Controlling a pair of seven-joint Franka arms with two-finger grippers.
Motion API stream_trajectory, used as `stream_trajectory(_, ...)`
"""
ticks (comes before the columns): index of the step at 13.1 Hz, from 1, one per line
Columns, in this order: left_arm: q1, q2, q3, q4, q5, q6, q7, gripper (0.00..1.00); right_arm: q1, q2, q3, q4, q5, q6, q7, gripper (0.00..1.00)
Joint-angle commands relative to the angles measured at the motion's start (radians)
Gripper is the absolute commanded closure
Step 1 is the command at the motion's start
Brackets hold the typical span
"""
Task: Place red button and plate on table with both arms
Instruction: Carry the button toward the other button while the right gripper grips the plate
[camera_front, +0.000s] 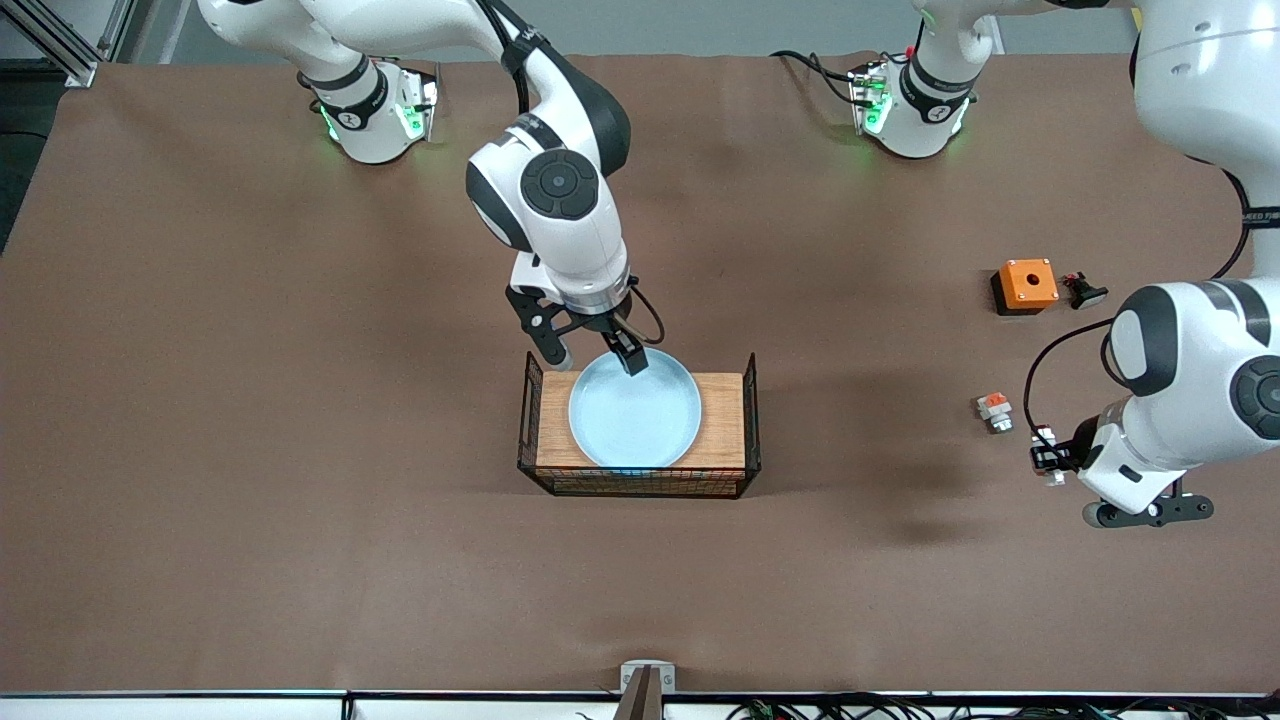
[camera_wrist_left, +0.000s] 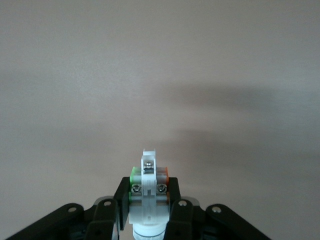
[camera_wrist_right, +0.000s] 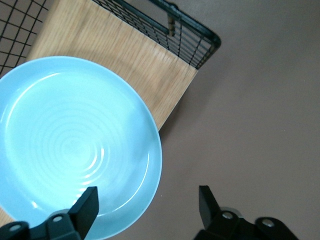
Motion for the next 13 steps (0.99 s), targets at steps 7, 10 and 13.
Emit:
stream_trajectory(7,0.085,0.074,-0.003,-0.099,0.018,0.185,0.281,0.98,0.008,0.054,-0.006,0.031,-0.023,0.022,-0.003,0.36)
stream_trajectory(10,0.121,0.076,-0.005,-0.108,0.018,0.185,0.492,0.97,0.008,0.068,-0.006,0.033,-0.024,0.023,0.000,0.37)
stream_trajectory(13,0.126,0.074,-0.005,-0.123,0.018,0.185,0.649,0.94,0.008,0.068,-0.006,0.033,-0.023,0.023,-0.002,0.42)
